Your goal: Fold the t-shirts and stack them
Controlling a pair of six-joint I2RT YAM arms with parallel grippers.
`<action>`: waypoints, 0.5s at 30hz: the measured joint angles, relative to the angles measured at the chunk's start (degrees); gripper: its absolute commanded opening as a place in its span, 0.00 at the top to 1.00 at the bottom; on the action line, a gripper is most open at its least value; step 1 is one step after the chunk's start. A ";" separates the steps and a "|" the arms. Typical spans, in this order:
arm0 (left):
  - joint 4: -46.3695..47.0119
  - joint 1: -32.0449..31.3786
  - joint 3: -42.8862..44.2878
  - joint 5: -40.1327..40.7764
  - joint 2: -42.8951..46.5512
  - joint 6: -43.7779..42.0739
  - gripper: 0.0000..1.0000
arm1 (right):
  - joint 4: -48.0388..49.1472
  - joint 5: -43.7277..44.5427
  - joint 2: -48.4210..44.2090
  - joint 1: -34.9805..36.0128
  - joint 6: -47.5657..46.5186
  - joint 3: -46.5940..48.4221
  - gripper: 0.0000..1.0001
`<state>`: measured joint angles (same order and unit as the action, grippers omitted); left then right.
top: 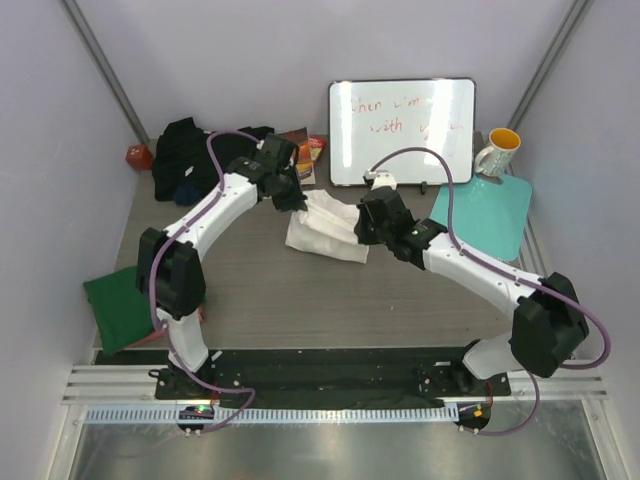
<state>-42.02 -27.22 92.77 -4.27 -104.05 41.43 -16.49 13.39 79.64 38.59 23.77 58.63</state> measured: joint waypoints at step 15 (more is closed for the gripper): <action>-2.10 1.09 15.34 -0.42 -18.40 -2.99 1.00 | 0.33 -0.70 12.63 -4.83 -3.43 6.23 0.99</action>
<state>-44.12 -26.13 108.12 -4.69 -122.45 38.44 -16.16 12.69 92.27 33.76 20.34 64.86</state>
